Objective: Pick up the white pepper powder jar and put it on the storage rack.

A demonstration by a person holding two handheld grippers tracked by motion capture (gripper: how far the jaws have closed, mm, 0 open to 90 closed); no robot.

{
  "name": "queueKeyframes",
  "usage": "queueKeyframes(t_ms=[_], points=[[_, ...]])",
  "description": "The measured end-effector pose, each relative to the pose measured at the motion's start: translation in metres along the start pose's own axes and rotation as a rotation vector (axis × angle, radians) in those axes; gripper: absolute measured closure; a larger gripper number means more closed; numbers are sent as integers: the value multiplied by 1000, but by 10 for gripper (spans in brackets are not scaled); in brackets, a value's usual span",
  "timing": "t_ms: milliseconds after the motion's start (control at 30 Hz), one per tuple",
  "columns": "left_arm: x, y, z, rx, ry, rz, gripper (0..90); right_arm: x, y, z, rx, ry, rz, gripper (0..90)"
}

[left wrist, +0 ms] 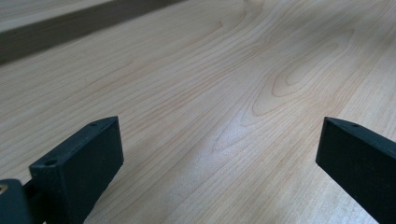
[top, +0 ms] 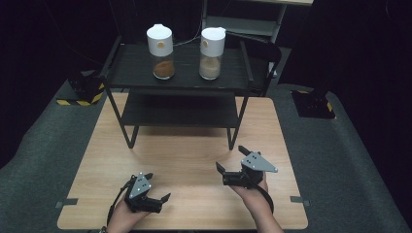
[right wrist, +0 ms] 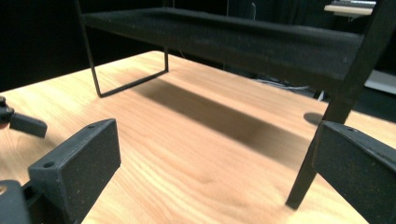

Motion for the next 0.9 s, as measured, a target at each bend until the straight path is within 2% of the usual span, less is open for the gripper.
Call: queueKeyframes(t_ms=[333,900], points=[[0,0,0,-4,6,1,10,2,30,5,34,6,-16,8],[0,0,-1,3,5,1,10,-1,64,12,85,16,-59,10]])
Point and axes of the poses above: each handheld gripper's, and its own axes: z roughly backward along the jaws, y roughly out of its underside, x roughly to its left, the point moved 10 cm from there along -z, roughly forward along the jaws, and after that the axes turned 8 degrees about z, right-handed, at the moved point
